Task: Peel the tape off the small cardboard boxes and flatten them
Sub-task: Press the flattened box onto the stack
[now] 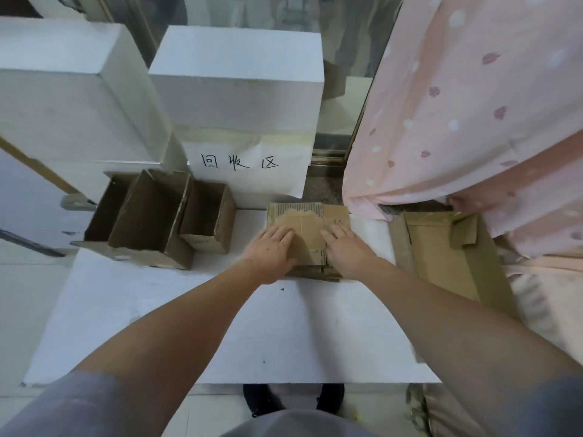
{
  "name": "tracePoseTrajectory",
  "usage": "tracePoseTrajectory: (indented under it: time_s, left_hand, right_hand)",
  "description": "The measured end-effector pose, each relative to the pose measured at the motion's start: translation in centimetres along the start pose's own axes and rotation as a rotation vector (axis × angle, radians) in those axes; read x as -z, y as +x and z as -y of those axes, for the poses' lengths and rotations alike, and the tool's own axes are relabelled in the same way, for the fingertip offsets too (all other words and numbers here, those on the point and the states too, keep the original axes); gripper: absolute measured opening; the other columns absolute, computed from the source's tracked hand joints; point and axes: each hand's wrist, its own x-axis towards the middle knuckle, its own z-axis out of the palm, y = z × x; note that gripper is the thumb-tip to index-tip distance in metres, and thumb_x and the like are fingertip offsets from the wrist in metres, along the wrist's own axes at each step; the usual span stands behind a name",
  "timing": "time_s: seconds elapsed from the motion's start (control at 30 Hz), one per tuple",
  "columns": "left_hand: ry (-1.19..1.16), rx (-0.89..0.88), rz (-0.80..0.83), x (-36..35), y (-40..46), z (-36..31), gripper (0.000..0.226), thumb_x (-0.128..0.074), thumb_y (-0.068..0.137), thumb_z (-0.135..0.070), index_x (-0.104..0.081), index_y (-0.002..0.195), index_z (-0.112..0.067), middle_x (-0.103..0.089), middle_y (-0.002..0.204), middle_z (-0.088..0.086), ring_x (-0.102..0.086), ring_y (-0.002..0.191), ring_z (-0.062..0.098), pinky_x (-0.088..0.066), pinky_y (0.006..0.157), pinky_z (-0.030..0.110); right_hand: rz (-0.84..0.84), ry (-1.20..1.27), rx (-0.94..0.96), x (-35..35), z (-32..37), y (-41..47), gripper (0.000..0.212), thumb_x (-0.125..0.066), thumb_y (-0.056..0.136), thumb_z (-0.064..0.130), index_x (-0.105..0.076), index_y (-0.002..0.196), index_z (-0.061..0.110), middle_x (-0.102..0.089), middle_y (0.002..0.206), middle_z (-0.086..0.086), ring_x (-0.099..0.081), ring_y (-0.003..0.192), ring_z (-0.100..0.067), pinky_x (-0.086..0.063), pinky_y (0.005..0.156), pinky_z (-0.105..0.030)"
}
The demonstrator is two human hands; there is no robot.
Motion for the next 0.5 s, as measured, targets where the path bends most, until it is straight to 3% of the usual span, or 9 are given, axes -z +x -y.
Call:
tracePoseTrajectory:
  time_s: [0.27, 0.5]
  left_hand:
    - [0.007, -0.013, -0.105, 4.8, -4.6, 2.9, 0.07, -0.033, 0.108, -0.055, -0.019, 0.164, -0.015, -0.02, 0.172, 0.004, -0.013, 0.159, 0.023, -0.004, 0.129, 0.039]
    - [0.006, 0.134, -0.194, 8.3, -10.1, 8.6, 0.069, -0.041, 0.105, -0.053, -0.027, 0.162, -0.017, -0.027, 0.169, 0.004, -0.02, 0.157, 0.022, -0.005, 0.128, 0.038]
  right_hand:
    - [-0.079, 0.008, 0.134, 5.8, 5.5, -3.2, 0.065, -0.042, 0.106, 0.038, -0.014, 0.162, 0.017, -0.017, 0.168, -0.005, -0.016, 0.154, -0.025, -0.023, 0.123, -0.044]
    - [-0.113, -0.046, 0.261, 9.7, 12.3, -1.4, 0.066, -0.043, 0.104, 0.039, -0.019, 0.161, 0.015, -0.02, 0.168, -0.009, -0.017, 0.155, -0.024, -0.018, 0.125, -0.039]
